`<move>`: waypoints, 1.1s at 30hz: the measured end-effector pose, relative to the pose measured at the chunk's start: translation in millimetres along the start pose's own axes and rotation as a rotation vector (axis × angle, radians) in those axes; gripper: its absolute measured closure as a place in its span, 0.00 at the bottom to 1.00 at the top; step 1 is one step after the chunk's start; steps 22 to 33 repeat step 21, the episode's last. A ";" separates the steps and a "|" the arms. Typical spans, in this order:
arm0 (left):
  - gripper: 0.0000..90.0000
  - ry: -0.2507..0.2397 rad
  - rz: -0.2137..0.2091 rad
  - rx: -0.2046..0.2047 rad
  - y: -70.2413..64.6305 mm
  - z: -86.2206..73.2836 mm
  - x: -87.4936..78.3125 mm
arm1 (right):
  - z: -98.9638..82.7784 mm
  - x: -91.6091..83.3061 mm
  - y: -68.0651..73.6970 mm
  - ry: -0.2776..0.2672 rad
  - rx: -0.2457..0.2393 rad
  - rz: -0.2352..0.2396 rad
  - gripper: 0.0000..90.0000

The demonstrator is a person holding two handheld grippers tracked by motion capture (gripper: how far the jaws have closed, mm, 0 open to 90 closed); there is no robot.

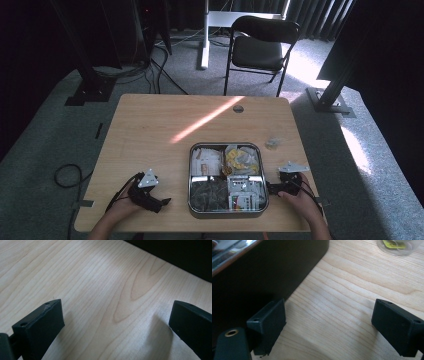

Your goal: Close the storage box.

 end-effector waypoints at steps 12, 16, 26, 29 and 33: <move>0.00 0.018 0.010 0.033 -5.6 -1.1 -0.2 | 0.0 0.0 0.0 0.000 0.000 0.000 0.13; 0.00 0.018 0.009 0.033 -5.6 -1.0 -0.1 | -0.1 0.0 0.1 0.000 0.000 0.000 0.13; 0.00 0.017 0.010 0.032 -5.6 -1.0 0.0 | 0.0 0.1 0.1 -0.001 -0.001 0.000 0.13; 0.00 0.017 0.010 0.032 -5.6 -1.0 0.0 | 0.0 0.1 0.1 -0.001 -0.001 0.000 0.13; 0.00 0.017 0.010 0.032 -5.6 -1.0 0.0 | 0.0 0.1 0.1 -0.001 -0.001 0.000 0.13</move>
Point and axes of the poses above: each handheld gripper's, and its own axes: x roughly forward along the jaws, z roughly out of its top, y roughly to its left, the point moved 4 cm from there along x, roughly forward along the jaws, and after that the axes turned 8 degrees about x, right-handed, at the moved point
